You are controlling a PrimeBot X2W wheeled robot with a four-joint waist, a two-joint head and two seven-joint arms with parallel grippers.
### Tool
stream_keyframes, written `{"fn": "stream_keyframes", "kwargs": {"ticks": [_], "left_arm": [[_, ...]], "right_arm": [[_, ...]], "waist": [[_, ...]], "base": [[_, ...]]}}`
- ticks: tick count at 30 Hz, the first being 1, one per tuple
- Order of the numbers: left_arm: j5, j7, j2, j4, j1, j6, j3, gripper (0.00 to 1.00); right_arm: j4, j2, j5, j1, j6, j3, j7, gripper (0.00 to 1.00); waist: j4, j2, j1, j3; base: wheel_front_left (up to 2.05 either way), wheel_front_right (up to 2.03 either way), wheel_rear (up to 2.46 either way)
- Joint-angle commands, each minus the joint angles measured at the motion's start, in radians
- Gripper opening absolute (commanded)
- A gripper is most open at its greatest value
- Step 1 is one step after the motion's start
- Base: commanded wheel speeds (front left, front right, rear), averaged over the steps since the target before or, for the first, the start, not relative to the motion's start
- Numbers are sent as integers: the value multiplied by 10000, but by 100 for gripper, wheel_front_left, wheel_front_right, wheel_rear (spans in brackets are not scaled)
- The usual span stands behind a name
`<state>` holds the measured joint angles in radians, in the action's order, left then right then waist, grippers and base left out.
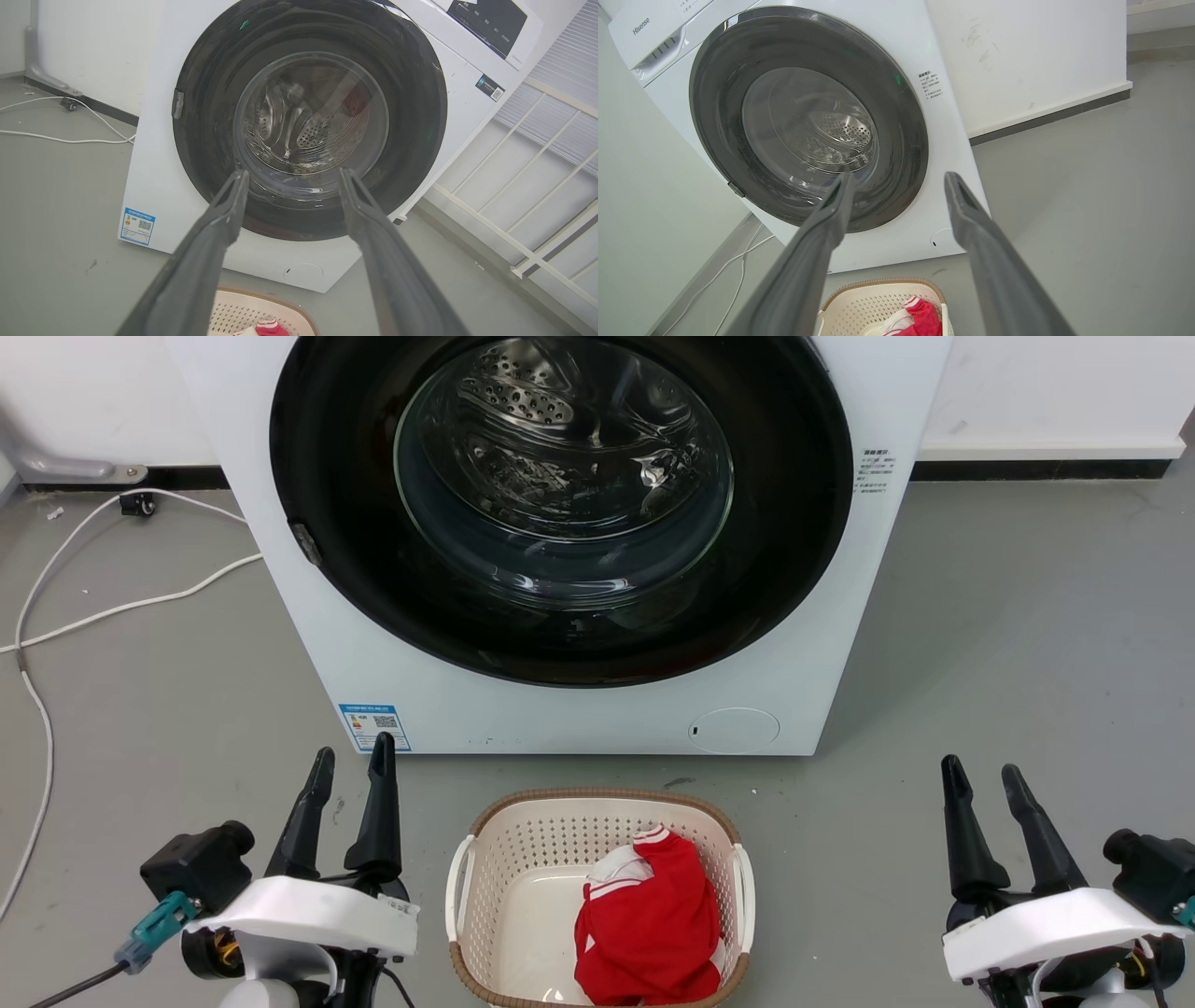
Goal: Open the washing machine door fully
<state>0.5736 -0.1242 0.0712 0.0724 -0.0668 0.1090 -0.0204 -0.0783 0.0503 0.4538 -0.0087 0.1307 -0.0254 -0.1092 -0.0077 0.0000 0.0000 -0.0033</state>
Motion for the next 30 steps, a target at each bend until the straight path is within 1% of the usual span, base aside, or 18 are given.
{"fn": "stream_keyframes", "kwargs": {"ticks": [1, 15, 30], "left_arm": [[-330, -101, 92, -70, -20, -73, -42, 100], [-1886, -463, 344, 17, 19, -424, -508, 100], [-3107, -811, 449, -151, 168, -777, -680, 100]], "right_arm": [[82, 13, -318, 19, 0, 32, -76, 100], [63, 8, -1869, 7, -1, 155, -267, 100], [51, 5, -3130, 52, -1, 215, -561, 100]], "waist": [[-6, 0, 0, -1], [-46, 0, 0, -19], [-33, 0, 0, -40]], "base": [[0, 0, 0], [0, 0, 0], [0, 0, 0]]}}
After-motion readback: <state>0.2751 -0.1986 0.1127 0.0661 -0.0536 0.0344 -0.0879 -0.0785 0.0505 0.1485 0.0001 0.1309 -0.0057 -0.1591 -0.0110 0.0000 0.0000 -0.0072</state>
